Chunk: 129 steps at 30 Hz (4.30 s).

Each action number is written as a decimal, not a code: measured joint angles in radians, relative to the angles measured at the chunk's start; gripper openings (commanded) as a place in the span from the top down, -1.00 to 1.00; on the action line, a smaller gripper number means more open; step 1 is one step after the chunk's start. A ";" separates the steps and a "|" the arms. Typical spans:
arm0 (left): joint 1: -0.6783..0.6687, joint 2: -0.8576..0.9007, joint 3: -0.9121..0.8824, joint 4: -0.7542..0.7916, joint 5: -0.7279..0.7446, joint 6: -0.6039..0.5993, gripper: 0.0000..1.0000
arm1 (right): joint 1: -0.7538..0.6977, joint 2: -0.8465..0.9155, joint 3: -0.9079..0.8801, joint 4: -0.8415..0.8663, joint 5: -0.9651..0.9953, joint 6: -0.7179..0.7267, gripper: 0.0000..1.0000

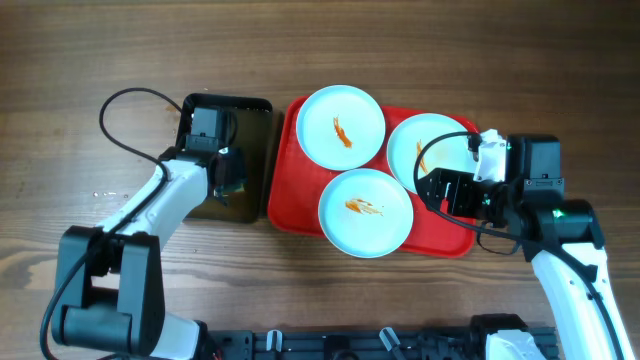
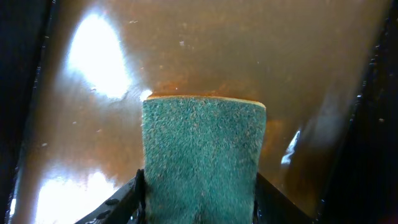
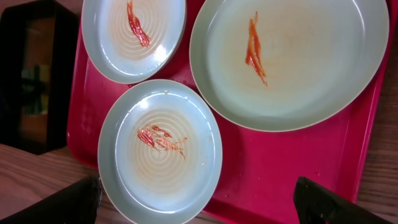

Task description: Clean dirty plates on tray and stack at the side

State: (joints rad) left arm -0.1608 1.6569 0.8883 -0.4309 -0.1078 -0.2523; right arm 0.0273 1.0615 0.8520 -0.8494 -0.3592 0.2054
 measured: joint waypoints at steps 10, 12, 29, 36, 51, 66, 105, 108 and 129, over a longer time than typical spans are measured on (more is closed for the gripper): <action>0.000 0.001 0.000 -0.033 0.027 -0.016 0.20 | 0.000 0.000 0.000 0.000 0.000 0.000 -0.99; 0.000 0.017 0.000 -0.032 0.027 -0.015 0.30 | 0.000 0.000 0.000 0.000 0.000 0.000 -0.99; 0.000 0.020 -0.031 0.027 0.031 -0.023 0.92 | 0.000 0.000 0.000 -0.001 0.000 0.000 -0.99; 0.006 0.010 -0.033 0.027 0.051 -0.023 0.92 | 0.000 0.026 0.000 0.000 0.000 0.002 -0.82; 0.005 -0.256 -0.055 -0.100 0.185 -0.023 0.88 | 0.065 0.409 0.001 0.008 -0.072 0.007 0.10; 0.006 -0.256 -0.055 -0.101 0.257 -0.023 0.92 | 0.121 0.545 -0.035 0.179 -0.039 0.037 0.64; -0.493 0.172 -0.019 0.366 0.618 -0.599 0.92 | 0.171 0.551 -0.047 0.212 -0.054 0.082 0.91; -0.456 0.116 -0.019 0.245 0.567 -0.515 0.92 | 0.173 0.551 -0.047 0.215 -0.064 0.082 0.91; -0.180 -0.309 -0.054 -0.042 0.204 -0.298 0.92 | 0.172 0.551 -0.047 0.235 -0.069 0.086 0.42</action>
State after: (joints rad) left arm -0.3405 1.3483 0.8341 -0.4728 0.0967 -0.5503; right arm 0.1993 1.6123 0.8051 -0.6147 -0.4278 0.2913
